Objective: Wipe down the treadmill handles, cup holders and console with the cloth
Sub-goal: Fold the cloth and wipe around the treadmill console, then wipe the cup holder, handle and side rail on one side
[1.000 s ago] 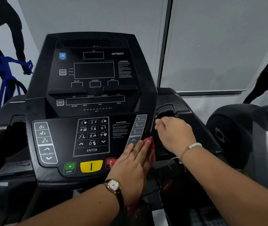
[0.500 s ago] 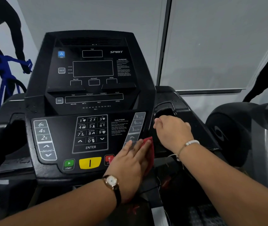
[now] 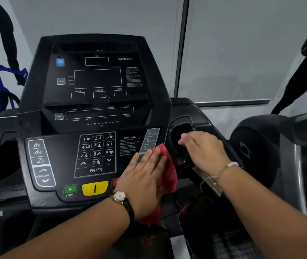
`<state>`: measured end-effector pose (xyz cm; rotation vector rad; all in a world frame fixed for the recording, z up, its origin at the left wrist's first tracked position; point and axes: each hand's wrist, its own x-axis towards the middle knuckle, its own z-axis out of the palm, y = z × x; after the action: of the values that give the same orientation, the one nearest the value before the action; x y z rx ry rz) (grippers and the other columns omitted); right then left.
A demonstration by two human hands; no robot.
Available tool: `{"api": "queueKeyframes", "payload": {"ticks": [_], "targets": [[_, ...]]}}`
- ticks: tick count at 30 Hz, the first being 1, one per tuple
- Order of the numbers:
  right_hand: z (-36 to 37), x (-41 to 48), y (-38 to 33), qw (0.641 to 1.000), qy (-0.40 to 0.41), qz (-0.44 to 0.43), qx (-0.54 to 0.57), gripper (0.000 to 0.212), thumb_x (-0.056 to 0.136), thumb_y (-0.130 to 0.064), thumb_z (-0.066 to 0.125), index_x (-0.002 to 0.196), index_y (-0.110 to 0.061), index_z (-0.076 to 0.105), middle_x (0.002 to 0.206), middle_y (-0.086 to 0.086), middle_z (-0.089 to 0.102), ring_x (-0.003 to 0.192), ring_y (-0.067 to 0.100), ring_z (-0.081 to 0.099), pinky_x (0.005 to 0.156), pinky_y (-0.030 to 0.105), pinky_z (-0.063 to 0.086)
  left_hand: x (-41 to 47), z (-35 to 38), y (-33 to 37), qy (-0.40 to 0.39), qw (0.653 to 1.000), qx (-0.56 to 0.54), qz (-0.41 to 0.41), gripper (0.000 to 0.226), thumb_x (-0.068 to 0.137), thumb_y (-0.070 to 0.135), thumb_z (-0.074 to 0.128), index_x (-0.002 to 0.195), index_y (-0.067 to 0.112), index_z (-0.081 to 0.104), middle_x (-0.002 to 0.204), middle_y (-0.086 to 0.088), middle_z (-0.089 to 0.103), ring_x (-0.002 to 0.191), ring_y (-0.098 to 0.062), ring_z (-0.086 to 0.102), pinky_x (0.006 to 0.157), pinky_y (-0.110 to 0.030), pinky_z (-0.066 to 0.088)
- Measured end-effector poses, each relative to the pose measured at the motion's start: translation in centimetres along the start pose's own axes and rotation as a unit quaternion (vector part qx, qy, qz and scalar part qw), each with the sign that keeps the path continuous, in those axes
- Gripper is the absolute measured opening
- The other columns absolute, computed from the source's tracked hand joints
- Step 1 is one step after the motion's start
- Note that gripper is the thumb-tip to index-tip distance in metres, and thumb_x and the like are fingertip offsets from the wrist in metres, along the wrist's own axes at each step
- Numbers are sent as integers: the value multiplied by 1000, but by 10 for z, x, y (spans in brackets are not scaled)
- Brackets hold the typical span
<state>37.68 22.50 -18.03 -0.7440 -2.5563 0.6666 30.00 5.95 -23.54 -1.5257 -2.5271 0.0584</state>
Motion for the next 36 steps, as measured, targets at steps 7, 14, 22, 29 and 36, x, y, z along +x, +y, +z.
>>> {"api": "queueKeyframes", "payload": {"ticks": [7,14,22,29,36], "targets": [[-32,2,16,999,1,41,-8,26,94,-39,44,86,-32,68,97,-11,69,104,18,58,101,46,38,44,-16,4,94,983,-148,-54,53,90,9,36,139,27,40,149,4,36,137,-13,31,114,-28,12],[-26,-10,9,983,-56,-28,171,29,97,-16,46,123,-25,56,114,-2,59,108,11,56,99,28,42,37,-46,33,130,841,-520,-74,48,85,1,48,111,40,60,108,15,65,104,-4,59,96,-24,45],[-21,-18,8,944,-115,-16,310,11,87,-11,65,97,-8,68,79,4,68,68,5,62,66,16,53,25,-55,33,103,636,-758,-97,27,90,-4,48,101,20,54,102,-3,63,85,-11,61,71,-19,51],[-24,-15,21,956,-105,-30,272,29,67,1,57,67,-27,65,76,11,62,69,17,55,65,34,46,18,-42,18,83,770,-620,-125,22,95,15,52,93,27,70,98,11,68,88,3,59,79,-12,45],[-37,-22,-27,987,-96,-54,-119,40,70,-51,65,91,-17,61,80,-5,62,78,14,60,71,31,52,23,-40,11,57,777,-614,-130,49,89,-10,49,82,35,68,92,-1,72,80,-13,65,70,-22,54]]}}
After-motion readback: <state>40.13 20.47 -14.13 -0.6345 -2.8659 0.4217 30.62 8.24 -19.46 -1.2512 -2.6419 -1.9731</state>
